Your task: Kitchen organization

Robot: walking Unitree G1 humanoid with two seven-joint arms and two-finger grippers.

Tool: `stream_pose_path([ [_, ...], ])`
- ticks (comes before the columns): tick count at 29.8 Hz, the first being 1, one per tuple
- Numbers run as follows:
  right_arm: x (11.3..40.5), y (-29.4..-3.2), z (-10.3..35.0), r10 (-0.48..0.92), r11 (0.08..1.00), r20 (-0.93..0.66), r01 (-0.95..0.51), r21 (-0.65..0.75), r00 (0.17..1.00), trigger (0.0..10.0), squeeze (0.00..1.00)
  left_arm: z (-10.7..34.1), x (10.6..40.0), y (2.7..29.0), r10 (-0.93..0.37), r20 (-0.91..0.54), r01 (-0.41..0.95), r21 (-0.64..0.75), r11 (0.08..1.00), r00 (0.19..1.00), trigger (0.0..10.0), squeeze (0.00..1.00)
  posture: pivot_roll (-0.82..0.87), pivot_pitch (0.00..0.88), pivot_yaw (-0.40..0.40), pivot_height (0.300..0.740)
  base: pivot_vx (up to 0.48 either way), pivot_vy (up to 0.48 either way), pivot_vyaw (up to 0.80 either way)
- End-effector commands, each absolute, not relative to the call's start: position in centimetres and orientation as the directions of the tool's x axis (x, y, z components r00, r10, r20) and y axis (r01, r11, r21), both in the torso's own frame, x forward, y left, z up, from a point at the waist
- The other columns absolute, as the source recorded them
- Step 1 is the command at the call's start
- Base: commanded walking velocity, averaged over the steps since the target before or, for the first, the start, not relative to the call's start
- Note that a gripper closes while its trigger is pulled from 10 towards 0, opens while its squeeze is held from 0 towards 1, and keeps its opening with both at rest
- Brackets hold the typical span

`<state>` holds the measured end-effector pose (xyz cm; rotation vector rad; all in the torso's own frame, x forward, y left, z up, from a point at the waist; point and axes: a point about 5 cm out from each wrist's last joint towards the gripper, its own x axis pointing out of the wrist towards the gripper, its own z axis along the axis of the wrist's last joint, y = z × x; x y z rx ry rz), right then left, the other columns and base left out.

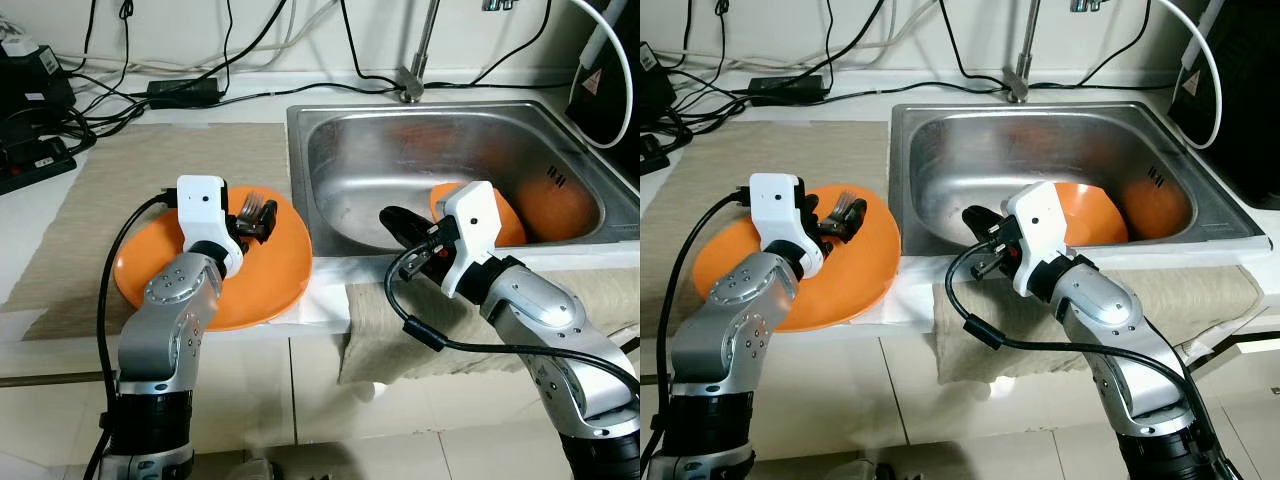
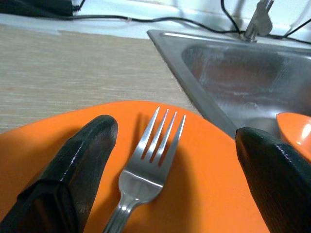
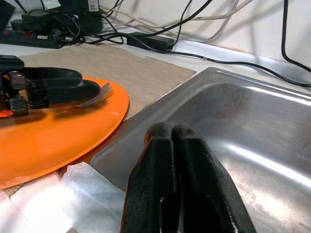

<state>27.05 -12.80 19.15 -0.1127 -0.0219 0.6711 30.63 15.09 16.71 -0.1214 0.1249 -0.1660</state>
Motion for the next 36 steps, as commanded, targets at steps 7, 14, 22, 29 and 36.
stream_pose_path([
  [7, 27.2, -12.9, 19.3, 0.596, 0.797, 0.009, -0.591, -0.126, 0.803, 10.0, 0.00, 17.6, 29.7, 15.9, -0.089, -0.023, 0.085, -0.140, 0.987, 0.996, 10.0, 0.00, 0.02, 0.031, 0.011, 0.740, 0.000, 0.000, 0.00],
  [14, 27.7, -13.6, 19.2, 0.503, 0.856, 0.072, -0.485, -0.178, 0.861, 10.0, 0.00, 17.1, 29.0, 17.0, -0.023, -0.006, 0.023, -0.047, 0.999, 1.000, 10.0, 0.00, 0.02, 0.028, 0.009, 0.740, 0.000, 0.000, 0.00],
  [22, 27.5, -14.2, 18.0, 0.393, 0.910, 0.112, -0.369, -0.190, 0.913, 10.0, 0.00, 17.8, 27.6, 17.9, 0.040, 0.073, -0.045, 0.064, 0.997, 0.997, 10.0, 0.00, 0.04, 0.036, 0.011, 0.740, 0.000, 0.000, 0.00],
  [29, 27.3, -14.5, 17.0, 0.316, 0.944, 0.158, -0.293, -0.151, 0.936, 10.0, 0.00, 18.1, 26.8, 18.4, 0.071, 0.109, -0.081, 0.088, 0.993, 0.992, 10.0, 0.00, 0.05, 0.042, 0.010, 0.740, 0.000, 0.000, 0.00],
  [36, 26.4, -14.5, 16.5, 0.264, 0.960, 0.188, -0.240, -0.141, 0.946, 10.0, 0.00, 17.3, 25.7, 19.0, 0.117, 0.107, -0.126, 0.085, 0.988, 0.987, 10.0, 0.00, 0.06, 0.044, 0.000, 0.740, 0.000, 0.000, 0.00],
])
